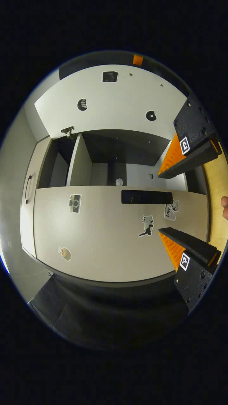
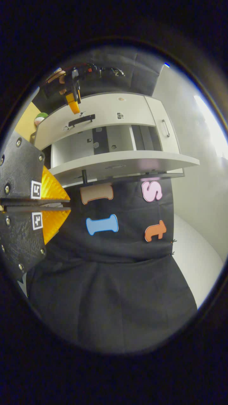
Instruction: Open the right door of the double-door shoe cabinet with the right hand, and open the left door with the left hand.
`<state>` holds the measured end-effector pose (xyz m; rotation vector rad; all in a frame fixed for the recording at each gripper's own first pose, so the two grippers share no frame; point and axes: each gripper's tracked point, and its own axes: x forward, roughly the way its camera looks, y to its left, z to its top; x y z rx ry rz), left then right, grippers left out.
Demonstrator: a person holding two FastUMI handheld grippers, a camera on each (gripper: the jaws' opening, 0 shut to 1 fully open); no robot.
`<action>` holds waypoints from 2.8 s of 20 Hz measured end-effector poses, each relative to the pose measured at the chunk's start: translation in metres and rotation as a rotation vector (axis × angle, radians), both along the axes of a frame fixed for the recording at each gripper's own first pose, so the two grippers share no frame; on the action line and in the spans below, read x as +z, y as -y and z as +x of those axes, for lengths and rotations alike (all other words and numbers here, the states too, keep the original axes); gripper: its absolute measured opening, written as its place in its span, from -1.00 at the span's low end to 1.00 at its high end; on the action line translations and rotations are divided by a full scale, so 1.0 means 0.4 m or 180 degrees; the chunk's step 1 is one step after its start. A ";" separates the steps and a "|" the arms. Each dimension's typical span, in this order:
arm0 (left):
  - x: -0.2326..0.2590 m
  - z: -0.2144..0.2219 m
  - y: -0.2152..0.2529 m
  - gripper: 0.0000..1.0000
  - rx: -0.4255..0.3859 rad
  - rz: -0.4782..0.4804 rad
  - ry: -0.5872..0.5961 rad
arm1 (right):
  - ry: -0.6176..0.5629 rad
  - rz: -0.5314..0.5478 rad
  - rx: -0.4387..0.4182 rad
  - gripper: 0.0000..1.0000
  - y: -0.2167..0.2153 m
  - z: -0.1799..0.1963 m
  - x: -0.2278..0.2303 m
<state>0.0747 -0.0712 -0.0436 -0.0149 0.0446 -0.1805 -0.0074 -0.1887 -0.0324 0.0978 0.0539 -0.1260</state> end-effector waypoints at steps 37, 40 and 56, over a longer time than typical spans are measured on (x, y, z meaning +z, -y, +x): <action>-0.061 0.147 0.001 -0.51 0.0073 0.0185 -0.0170 | -0.0187 0.0149 -0.0068 0.67 0.038 -0.034 -0.008; -0.059 0.141 -0.010 -0.51 0.0004 0.0145 -0.0189 | -0.0225 0.0139 0.0014 0.67 0.019 -0.012 -0.016; -0.054 0.000 -0.123 -0.52 -0.0209 0.0223 -0.0131 | -0.0351 0.0150 -0.0127 0.68 0.037 0.023 -0.071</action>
